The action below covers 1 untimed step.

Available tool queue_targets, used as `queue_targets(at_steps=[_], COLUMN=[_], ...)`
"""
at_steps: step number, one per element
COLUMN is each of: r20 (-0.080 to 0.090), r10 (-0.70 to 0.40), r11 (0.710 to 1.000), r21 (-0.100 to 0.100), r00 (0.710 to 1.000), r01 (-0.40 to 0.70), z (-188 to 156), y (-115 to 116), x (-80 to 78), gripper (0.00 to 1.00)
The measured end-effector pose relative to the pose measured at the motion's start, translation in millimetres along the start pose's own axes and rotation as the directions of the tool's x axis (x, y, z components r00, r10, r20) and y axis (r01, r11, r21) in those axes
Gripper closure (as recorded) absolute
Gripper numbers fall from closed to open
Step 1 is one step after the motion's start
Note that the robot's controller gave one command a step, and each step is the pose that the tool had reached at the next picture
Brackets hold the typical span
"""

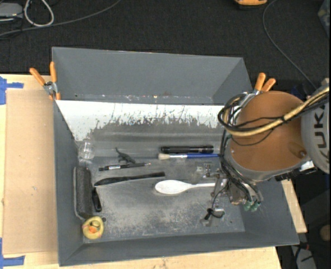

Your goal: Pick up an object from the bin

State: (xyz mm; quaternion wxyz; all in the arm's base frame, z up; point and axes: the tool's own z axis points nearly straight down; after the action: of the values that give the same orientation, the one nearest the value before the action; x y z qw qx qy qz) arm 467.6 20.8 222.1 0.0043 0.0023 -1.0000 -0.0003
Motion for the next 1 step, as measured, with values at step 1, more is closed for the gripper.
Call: queue_targets(at_steps=[1], r20=[0.006], r10=[0.001], r11=[1.000], r21=[0.000], r00=[1.000], r01=[-0.001], z=[-2.4], y=[-0.2], x=[-1.4], gripper=[0.00])
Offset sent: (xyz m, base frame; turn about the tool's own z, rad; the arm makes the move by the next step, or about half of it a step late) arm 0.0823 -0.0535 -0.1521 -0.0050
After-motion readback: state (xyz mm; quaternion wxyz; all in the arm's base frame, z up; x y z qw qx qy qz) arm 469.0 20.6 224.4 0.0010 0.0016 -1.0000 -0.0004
